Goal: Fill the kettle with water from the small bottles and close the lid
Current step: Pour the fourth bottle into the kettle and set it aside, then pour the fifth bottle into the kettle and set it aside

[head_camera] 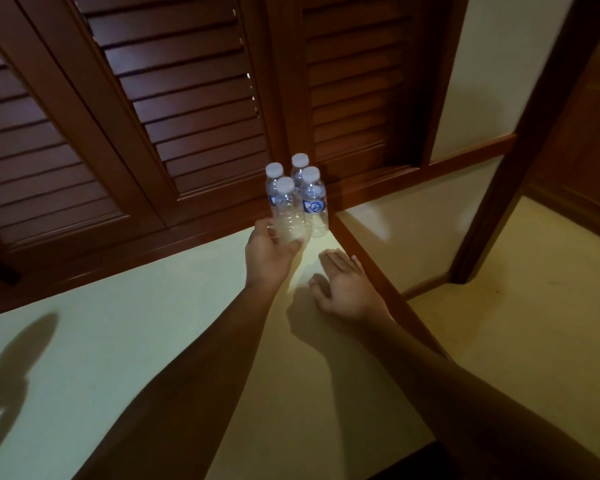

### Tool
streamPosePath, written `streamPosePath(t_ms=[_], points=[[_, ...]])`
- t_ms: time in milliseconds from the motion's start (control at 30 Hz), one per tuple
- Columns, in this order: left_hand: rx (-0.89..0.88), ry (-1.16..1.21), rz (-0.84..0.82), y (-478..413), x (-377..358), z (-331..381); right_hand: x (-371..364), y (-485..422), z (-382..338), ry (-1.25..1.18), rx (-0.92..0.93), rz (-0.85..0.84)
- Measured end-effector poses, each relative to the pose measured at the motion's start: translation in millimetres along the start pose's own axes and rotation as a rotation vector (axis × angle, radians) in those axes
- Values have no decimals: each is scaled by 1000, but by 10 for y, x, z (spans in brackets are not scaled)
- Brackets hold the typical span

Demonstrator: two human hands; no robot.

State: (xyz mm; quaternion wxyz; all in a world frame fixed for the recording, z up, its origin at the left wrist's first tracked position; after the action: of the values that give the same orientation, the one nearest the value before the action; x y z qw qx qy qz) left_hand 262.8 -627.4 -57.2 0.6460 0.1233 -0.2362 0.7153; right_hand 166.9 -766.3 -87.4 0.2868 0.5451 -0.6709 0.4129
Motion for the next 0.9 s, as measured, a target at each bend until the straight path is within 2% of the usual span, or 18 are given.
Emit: streamPosePath(t_ms=[67,233,333,400,667,900], points=[[-11,56,16,172,159,-42,52,40,-39,-60,54,20],[-45,150,-88,783,666,-283,67,224,-314,-198,183,88],[-63,12,-42,1147,1155,-458,-74,343,-707,-242,250,64],[-37,-83,10,1407,1513,-633,-209,461,-1063,-306,287,-27],[123,-178,262,2619,2870,-1202,-880,1152,-2481,-561,539,-373],[230,-284,477,3491,3876,-1529,-1301,1787,-3624,-664,736,-552]])
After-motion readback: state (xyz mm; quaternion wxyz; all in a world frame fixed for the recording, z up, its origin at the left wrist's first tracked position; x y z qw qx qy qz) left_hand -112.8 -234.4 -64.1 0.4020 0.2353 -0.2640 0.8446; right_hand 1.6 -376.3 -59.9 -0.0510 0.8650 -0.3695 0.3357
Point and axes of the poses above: each hand's wrist, its own y-axis away from the middle knuckle, its own x-axis out of the back of the hand, z = x × y, the point moved 5 cm from there along -y, towards the middle knuckle, and after that the axes turned 5 degrees about z, right-handed, at the moved point
